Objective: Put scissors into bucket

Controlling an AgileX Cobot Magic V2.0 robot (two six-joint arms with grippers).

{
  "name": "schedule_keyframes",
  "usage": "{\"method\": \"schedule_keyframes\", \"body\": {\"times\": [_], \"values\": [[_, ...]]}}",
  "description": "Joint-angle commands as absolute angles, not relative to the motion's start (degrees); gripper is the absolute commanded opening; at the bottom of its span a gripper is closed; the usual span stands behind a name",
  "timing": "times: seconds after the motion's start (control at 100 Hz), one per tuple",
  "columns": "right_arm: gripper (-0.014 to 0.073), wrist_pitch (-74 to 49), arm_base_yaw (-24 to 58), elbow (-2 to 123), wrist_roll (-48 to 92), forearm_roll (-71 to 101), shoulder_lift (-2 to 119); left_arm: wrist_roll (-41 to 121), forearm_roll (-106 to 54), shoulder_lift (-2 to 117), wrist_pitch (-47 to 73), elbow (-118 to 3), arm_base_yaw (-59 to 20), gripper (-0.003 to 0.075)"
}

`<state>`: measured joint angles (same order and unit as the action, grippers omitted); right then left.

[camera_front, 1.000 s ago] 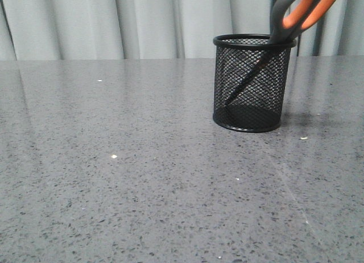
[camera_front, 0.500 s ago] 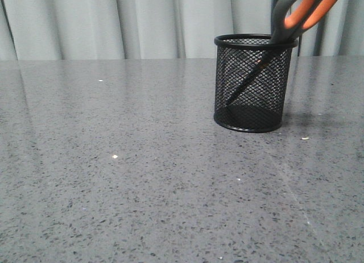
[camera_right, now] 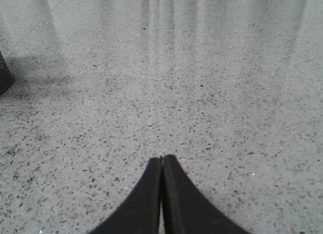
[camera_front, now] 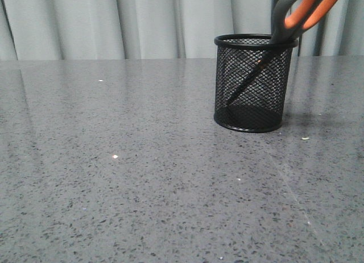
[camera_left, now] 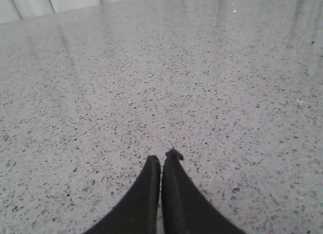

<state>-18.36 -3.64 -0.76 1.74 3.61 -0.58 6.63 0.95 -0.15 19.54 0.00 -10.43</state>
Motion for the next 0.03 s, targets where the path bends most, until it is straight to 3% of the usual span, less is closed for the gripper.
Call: {"method": "schedule_keyframes", "body": {"times": [0.0,0.02], "values": [[-0.0048,-16.58,-3.67,-1.12,1.82,3.89,-1.94,5.88,0.39,-1.65,17.47,2.29,-10.31,-0.002],[-0.0048,-16.58,-3.67,-1.12,1.82,3.89,-1.94,5.88,0.39,-1.65,17.47,2.29,-10.31,-0.0019]]}}
